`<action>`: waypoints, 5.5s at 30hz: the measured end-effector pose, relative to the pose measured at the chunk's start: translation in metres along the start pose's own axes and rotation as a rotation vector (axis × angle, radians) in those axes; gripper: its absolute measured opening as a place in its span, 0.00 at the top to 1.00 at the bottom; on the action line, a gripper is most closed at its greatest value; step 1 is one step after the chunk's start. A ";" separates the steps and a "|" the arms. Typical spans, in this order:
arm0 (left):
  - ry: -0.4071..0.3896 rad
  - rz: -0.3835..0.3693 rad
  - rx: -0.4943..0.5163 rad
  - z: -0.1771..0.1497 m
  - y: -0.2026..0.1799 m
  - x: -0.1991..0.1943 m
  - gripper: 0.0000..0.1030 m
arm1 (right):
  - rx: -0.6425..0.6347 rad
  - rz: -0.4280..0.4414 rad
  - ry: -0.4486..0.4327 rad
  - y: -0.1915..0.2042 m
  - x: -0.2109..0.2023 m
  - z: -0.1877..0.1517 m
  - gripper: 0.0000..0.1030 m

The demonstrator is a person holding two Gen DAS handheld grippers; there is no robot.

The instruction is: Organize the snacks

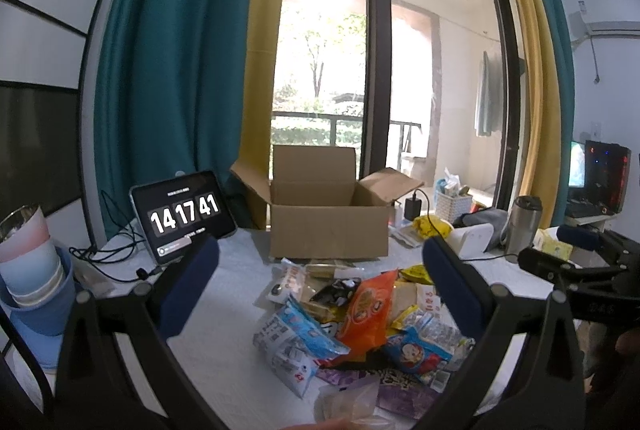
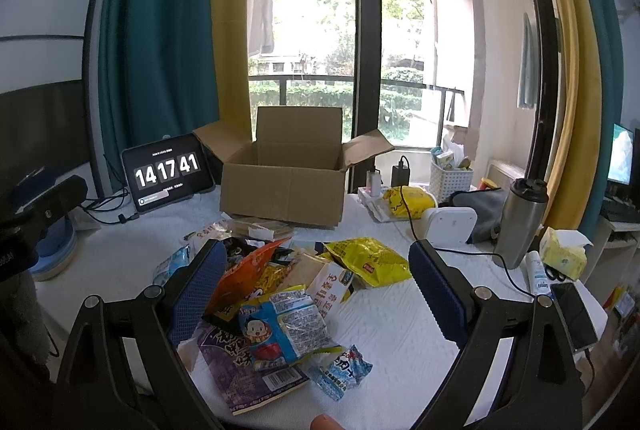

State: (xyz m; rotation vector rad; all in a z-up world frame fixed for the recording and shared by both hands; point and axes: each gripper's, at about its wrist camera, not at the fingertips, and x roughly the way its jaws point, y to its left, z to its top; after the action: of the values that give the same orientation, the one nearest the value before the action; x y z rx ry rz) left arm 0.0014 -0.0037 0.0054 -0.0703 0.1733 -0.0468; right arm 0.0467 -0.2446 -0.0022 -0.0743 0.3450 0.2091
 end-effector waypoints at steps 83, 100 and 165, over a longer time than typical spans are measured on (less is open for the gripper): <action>0.348 -0.109 0.059 -0.030 -0.003 0.140 0.43 | 0.062 0.043 0.147 -0.061 0.131 -0.006 0.51; 0.153 0.035 0.016 0.056 0.054 0.250 0.42 | -0.070 0.121 0.016 -0.052 0.223 0.090 0.51; 0.487 0.104 -0.161 -0.034 0.062 0.213 0.08 | 0.031 0.221 0.246 -0.074 0.250 0.046 0.22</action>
State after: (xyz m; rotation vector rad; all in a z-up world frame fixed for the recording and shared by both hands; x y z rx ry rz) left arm 0.2076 0.0447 -0.0687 -0.2103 0.6675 0.0550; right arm 0.3079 -0.2643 -0.0417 -0.0313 0.6023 0.4147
